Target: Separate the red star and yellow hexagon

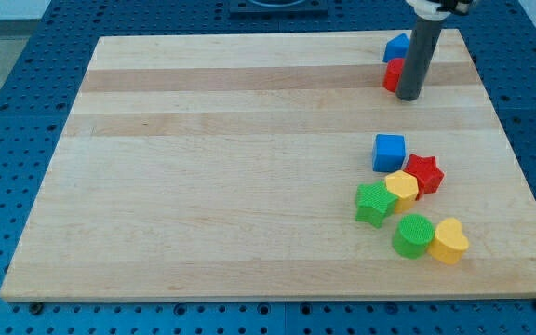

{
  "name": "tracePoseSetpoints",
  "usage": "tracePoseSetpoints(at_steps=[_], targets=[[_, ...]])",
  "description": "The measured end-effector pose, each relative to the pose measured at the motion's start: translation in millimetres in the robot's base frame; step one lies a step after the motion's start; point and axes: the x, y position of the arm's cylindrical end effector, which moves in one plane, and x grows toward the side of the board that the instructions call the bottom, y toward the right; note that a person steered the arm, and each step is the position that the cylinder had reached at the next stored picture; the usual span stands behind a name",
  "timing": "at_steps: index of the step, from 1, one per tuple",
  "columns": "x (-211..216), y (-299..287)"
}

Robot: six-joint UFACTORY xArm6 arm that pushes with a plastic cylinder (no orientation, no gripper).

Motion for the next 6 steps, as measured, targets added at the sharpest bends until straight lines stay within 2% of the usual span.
tracePoseSetpoints(at_steps=[1,2,3,4,5,6], targets=[[21,-43],[47,-116],[100,-149],[158,-133],[173,-82],[160,-30]])
